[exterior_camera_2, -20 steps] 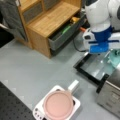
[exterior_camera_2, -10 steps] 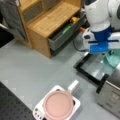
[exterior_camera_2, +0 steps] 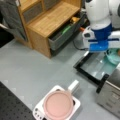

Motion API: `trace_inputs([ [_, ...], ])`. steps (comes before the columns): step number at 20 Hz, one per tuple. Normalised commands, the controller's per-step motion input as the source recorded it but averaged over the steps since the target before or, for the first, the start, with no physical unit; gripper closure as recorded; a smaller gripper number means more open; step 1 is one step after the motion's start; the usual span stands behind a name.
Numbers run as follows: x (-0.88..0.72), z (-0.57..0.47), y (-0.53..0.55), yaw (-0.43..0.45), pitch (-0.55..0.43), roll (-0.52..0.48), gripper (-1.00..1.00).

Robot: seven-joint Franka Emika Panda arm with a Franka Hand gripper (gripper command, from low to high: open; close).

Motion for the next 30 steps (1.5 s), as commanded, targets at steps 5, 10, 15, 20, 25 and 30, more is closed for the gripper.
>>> trace_inputs([
  [5,0.07,0.14,-0.01,0.006,0.056,-0.046,1.0],
  [10,0.08,0.14,-0.02,0.01,0.078,-0.036,1.0],
  [15,0.1,0.17,-0.01,0.02,0.121,-0.023,1.0],
  [20,0.16,0.24,-0.08,0.038,0.159,0.004,1.0],
  [25,0.25,0.27,-0.21,0.061,0.199,0.009,1.0],
  [30,0.35,0.24,-0.27,0.103,0.215,-0.016,1.0],
])
